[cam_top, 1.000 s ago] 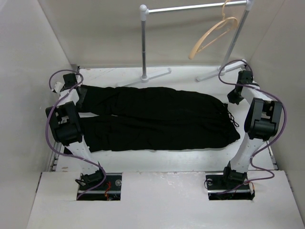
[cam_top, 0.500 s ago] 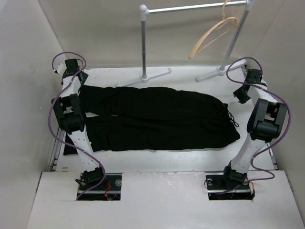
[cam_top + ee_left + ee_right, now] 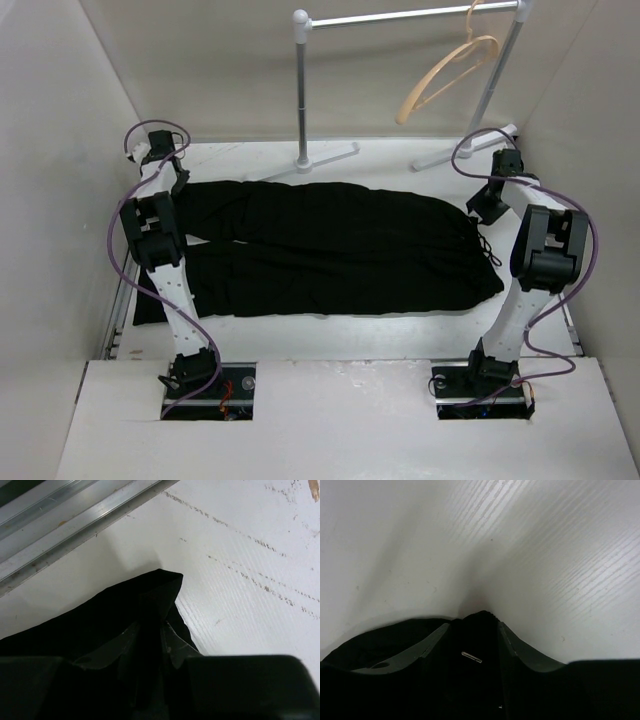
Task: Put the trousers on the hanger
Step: Flatten out the trousers at the center of the board.
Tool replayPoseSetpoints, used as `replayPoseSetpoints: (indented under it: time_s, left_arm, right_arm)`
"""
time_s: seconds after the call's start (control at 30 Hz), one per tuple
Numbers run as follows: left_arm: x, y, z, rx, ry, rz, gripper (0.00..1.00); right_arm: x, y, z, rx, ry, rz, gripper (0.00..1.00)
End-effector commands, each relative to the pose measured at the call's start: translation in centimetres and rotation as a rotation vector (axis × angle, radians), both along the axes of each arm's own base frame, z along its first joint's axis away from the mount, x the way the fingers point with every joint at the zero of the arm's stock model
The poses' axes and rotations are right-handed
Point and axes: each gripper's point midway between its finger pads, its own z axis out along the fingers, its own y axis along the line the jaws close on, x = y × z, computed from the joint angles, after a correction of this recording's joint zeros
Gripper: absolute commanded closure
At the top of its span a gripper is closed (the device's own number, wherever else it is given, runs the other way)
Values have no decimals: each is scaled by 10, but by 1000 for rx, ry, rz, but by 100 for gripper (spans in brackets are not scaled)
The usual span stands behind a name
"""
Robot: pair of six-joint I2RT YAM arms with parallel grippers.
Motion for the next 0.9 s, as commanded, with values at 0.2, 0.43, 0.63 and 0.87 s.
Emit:
replayPoseSetpoints:
  time_s: [0.2, 0.43, 0.63, 0.87]
  left_arm:
    - [-9, 18, 13, 36, -17, 50, 89]
    - [-10, 20, 36, 51, -89, 60, 94]
    - [-4, 24, 56, 61, -157, 88, 95]
    - [15, 28, 55, 60, -208, 110, 95]
  right_arm:
    - [11, 9, -15, 120, 0, -32, 86]
    - [19, -18, 34, 26, -132, -103, 98]
    - [28, -60, 44, -33, -167, -167, 98]
    - [55, -71, 40, -47, -197, -152, 98]
